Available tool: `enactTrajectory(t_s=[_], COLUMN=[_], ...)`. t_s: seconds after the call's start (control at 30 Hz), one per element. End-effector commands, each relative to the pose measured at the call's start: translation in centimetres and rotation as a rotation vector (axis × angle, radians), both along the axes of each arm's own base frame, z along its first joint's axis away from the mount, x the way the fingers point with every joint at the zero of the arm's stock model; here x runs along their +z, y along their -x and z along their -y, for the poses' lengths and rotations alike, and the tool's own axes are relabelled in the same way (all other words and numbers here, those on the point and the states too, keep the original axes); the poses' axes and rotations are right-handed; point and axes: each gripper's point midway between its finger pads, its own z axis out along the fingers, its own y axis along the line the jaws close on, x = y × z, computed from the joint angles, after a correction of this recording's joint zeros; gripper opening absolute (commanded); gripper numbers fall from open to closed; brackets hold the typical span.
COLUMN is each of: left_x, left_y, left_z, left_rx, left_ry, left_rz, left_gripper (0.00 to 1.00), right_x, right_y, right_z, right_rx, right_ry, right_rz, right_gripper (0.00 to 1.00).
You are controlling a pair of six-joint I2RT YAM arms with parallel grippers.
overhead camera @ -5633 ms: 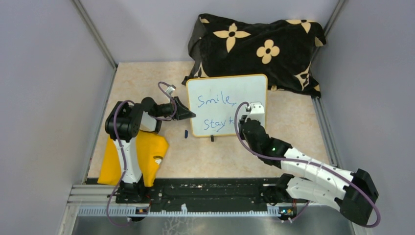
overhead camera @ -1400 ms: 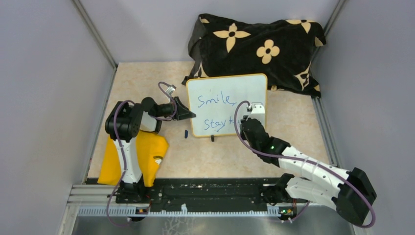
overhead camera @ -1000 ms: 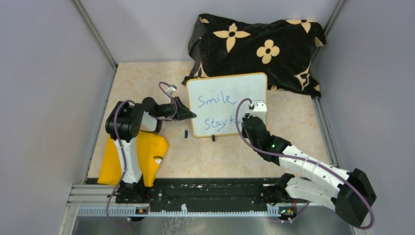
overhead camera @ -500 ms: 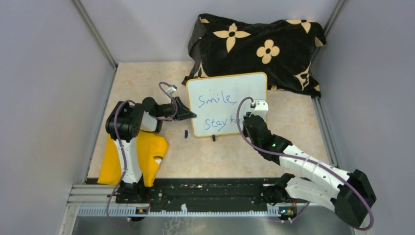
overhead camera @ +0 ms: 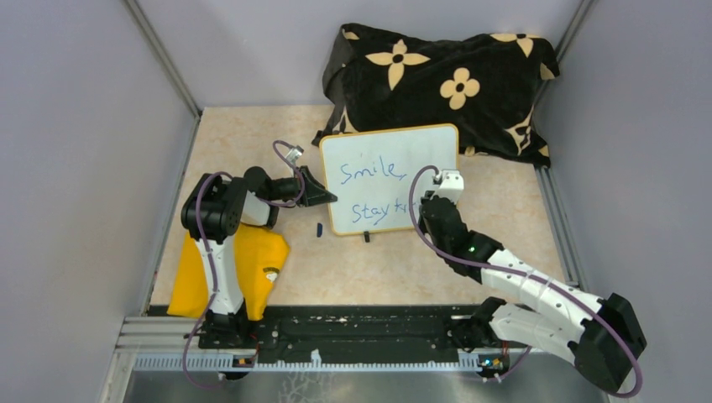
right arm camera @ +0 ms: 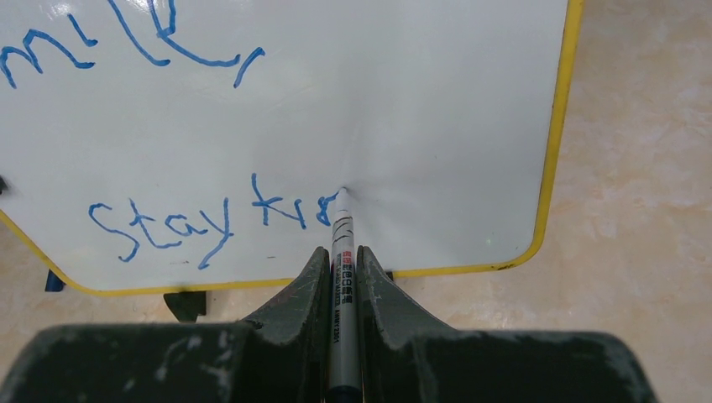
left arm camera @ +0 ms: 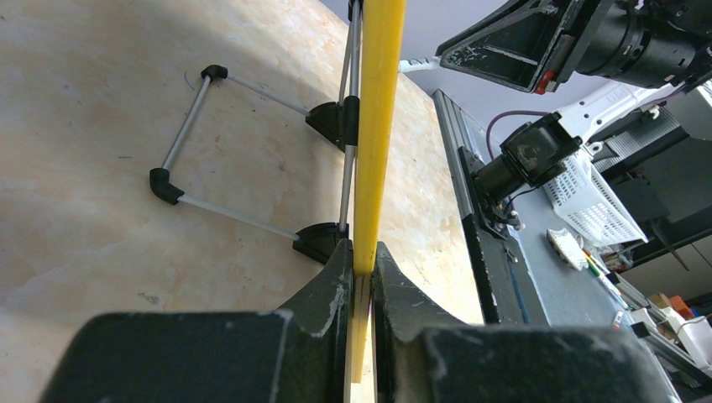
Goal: Write a sentence on the whiteboard
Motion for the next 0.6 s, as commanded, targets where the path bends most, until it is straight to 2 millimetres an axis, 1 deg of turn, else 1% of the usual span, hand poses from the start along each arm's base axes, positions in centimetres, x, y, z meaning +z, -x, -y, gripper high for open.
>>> enactTrajectory(t_s=[0.0, 0.57], left_x=[-1.3, -1.3], left_y=[0.5, 0.5], left_z=[0.3, 0.3], left_rx=[-0.014, -0.014], left_ry=[0.008, 0.007], left_rz=[0.069, 0.07], left_gripper=[0.0, 0.0], right_x=[0.9, -1.0], right_y=[-0.2, 0.8], right_z=[0.5, 0.7], right_rx=[-0.031, -0.021], right_ry=[-0.035, -0.045], right_rz=[0.027, -0.02], right_gripper=[0.0, 0.0])
